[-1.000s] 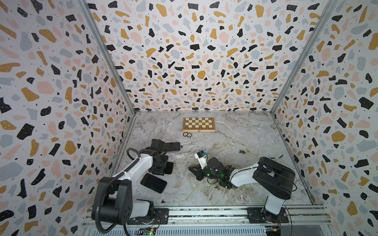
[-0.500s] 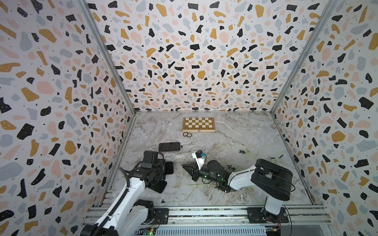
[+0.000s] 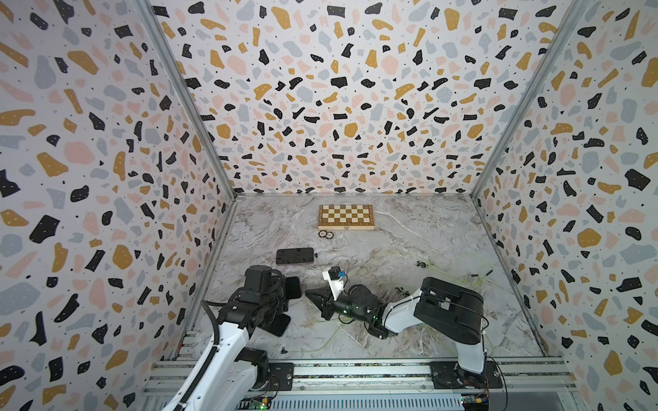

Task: Plug wired earphones into phones
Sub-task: Insert the wired earphone into the phone.

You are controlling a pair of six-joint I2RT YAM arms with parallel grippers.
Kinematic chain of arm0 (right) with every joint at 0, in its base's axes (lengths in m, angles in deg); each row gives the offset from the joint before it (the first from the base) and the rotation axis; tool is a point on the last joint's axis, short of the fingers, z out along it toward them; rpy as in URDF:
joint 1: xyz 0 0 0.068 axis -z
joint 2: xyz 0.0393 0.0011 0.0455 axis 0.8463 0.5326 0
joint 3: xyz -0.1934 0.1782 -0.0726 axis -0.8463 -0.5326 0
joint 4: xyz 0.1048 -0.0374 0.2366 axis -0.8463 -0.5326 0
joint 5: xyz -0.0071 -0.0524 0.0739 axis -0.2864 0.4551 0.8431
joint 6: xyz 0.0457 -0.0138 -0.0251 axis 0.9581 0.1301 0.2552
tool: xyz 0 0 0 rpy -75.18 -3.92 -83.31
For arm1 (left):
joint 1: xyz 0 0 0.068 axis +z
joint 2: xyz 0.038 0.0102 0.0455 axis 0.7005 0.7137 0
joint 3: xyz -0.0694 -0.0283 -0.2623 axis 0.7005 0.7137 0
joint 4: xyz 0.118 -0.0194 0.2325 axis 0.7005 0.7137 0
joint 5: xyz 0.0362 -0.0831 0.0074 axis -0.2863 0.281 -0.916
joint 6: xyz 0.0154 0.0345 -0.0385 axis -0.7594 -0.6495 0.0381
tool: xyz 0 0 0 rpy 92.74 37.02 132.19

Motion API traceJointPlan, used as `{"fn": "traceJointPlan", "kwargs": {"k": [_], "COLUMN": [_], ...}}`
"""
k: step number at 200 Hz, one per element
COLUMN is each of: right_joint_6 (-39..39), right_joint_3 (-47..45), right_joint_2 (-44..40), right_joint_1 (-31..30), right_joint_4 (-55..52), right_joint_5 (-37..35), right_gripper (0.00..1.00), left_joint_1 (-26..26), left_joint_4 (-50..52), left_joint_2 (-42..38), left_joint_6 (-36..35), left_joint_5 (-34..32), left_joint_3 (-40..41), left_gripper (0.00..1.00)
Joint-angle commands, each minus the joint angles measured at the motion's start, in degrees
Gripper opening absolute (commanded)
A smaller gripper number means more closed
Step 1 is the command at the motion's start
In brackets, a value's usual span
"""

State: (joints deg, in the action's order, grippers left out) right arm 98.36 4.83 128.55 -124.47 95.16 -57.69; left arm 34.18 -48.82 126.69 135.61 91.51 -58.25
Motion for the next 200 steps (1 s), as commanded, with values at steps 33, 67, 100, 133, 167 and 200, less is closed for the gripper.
{"fn": "traceJointPlan", "kwargs": {"k": [33,67,100,133,167,200], "right_joint_6": [3.28,3.66,3.42,3.05,2.7,2.96], "right_joint_3": [3.81,5.52,5.92,6.27,7.28,7.83], "right_joint_2": [1.11,1.57,1.79,1.97,2.32,2.54], "right_joint_1": [1.49,1.74,1.72,1.81,1.84,1.96], "right_joint_4": [-1.92,-5.27,-5.53,-5.52,-6.65,-7.75], "right_joint_5": [0.22,0.47,1.54,2.33,3.26,3.11], "right_gripper": [0.0,0.0,0.0,0.0,0.0,0.0], "left_joint_1": [-0.36,-0.51,-0.51,-0.56,-0.59,-0.59], "left_joint_4": [-1.84,-1.32,-0.9,-1.09,-2.28,-2.59], "left_joint_2": [-0.94,-0.92,-0.91,-0.64,0.13,0.23], "left_joint_6": [0.31,-0.1,-0.53,-0.64,-0.39,-0.39], "left_joint_5": [-0.56,-1.24,-2.01,-2.15,-2.21,-1.91], "left_joint_3": [0.1,-0.4,-0.93,-1.0,-0.92,-1.06], "left_gripper": [0.57,0.57,0.57,0.57,0.57,0.57]}}
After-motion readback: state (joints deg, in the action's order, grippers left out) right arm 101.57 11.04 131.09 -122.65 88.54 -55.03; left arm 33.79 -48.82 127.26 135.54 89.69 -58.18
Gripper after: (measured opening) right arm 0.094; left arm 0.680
